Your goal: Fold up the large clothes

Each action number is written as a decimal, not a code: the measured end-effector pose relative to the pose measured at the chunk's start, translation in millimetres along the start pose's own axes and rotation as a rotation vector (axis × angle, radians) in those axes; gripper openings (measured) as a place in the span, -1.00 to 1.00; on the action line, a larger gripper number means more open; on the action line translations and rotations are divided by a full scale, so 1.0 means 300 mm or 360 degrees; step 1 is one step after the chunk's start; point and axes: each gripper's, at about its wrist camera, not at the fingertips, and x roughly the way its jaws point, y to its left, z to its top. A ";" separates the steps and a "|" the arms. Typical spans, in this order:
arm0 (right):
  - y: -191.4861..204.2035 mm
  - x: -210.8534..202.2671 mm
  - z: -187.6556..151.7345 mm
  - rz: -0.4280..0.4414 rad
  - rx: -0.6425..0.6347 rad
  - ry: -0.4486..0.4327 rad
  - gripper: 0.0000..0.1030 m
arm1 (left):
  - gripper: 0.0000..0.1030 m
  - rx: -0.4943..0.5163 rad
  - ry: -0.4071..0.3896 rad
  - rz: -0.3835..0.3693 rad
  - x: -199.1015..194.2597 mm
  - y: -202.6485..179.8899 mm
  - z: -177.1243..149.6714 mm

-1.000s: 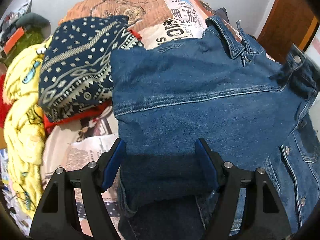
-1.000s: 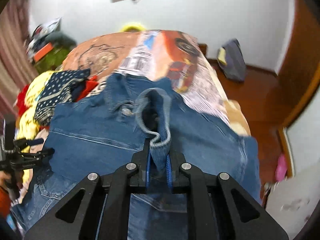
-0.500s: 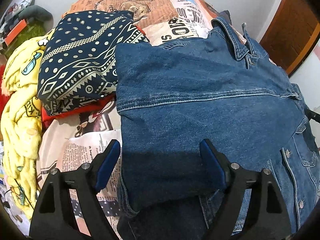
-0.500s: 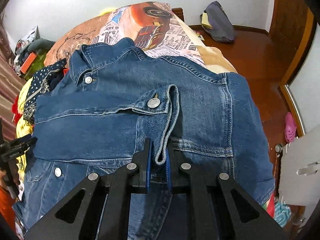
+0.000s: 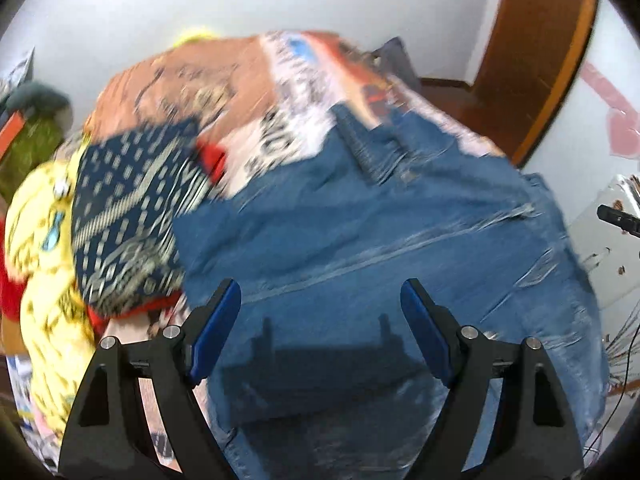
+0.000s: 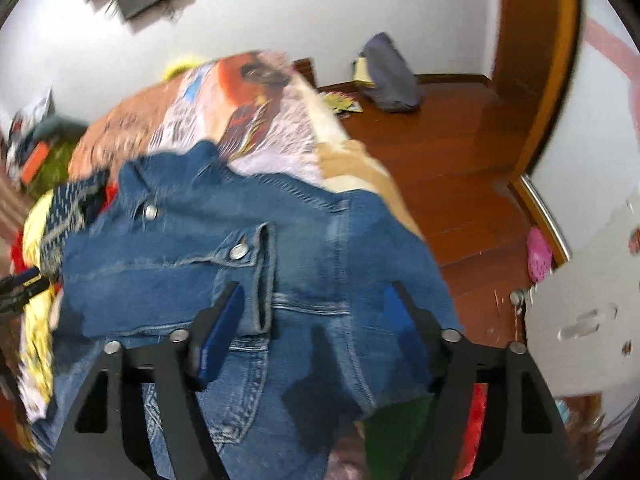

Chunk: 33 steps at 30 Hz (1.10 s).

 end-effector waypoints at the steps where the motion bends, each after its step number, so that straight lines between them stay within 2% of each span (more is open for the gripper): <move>1: -0.026 -0.009 -0.001 0.0011 0.0049 -0.0001 0.40 | 0.59 0.0020 -0.0017 -0.0010 -0.005 -0.022 0.020; 5: -0.147 -0.013 -0.041 0.0079 0.0289 0.0037 0.40 | 0.59 0.0087 -0.0066 -0.0076 0.001 -0.129 0.081; 8: -0.245 0.035 -0.121 0.0121 0.0472 0.0133 0.40 | 0.60 0.0112 -0.0066 -0.0122 0.018 -0.193 0.088; 12: -0.335 0.124 -0.225 0.0170 0.0666 0.0275 0.40 | 0.60 0.0148 -0.0008 -0.0163 0.068 -0.252 0.068; 15: -0.395 0.186 -0.282 0.0236 0.0833 0.0344 0.40 | 0.59 0.0169 0.0029 -0.0143 0.098 -0.275 0.043; 22: -0.436 0.286 -0.249 0.0249 0.0957 0.0307 0.45 | 0.59 0.0089 0.0087 -0.0115 0.133 -0.227 0.008; 26: -0.470 0.347 -0.219 0.0208 0.1008 0.0285 0.45 | 0.59 0.0032 0.0118 -0.0098 0.147 -0.188 -0.008; 29: -0.484 0.371 -0.202 0.0167 0.1046 0.0258 0.39 | 0.59 0.0015 0.0134 -0.0076 0.154 -0.167 -0.021; 31: -0.485 0.367 -0.191 0.0129 0.1045 0.0232 0.25 | 0.59 0.0011 0.0138 -0.0061 0.155 -0.159 -0.025; 33: -0.472 0.357 -0.172 0.0074 0.1011 0.0208 -0.02 | 0.59 0.0007 0.0139 -0.0054 0.156 -0.152 -0.029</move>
